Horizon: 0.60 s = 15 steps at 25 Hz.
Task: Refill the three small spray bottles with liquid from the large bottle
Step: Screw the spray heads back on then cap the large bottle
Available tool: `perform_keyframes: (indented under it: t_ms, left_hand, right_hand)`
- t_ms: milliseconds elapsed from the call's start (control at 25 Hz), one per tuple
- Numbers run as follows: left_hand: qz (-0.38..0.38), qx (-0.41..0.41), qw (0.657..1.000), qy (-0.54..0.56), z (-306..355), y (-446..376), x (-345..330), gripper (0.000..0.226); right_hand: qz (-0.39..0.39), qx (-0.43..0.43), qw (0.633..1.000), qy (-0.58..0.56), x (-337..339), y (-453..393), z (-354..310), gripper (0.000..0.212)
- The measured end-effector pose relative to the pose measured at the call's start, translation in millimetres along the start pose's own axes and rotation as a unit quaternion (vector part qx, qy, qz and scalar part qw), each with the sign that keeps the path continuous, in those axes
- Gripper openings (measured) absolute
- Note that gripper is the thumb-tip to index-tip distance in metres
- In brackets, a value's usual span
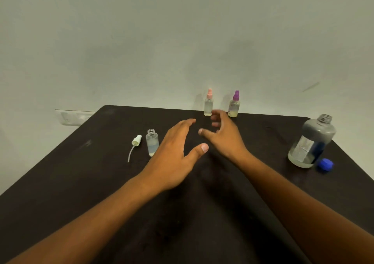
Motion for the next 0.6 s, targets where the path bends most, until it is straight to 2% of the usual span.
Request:
perform_keyframes:
  t_ms: [320,600]
  left_hand:
    - [0.020,0.021,0.999,-0.031,7.2,93.0,45.9,0.071]
    - [0.046,0.078,0.994,-0.052,-28.5,112.1,82.3,0.073]
  right_hand:
    - [-0.078,0.006,0.996,-0.030,-30.6,83.8,-32.9,0.096]
    - [-0.139,-0.017,0.990,-0.029,-83.7,64.2,-54.0,0.121]
Point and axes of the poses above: each hand's wrist, its own y-axis away from the middle knuckle, its own x-axis out of the back of the hand, z = x × y, the point moved 2 cm from there along -y, towards the middle knuckle, and after that the axes turned 4 degrees about y, right-handed, at the moved point
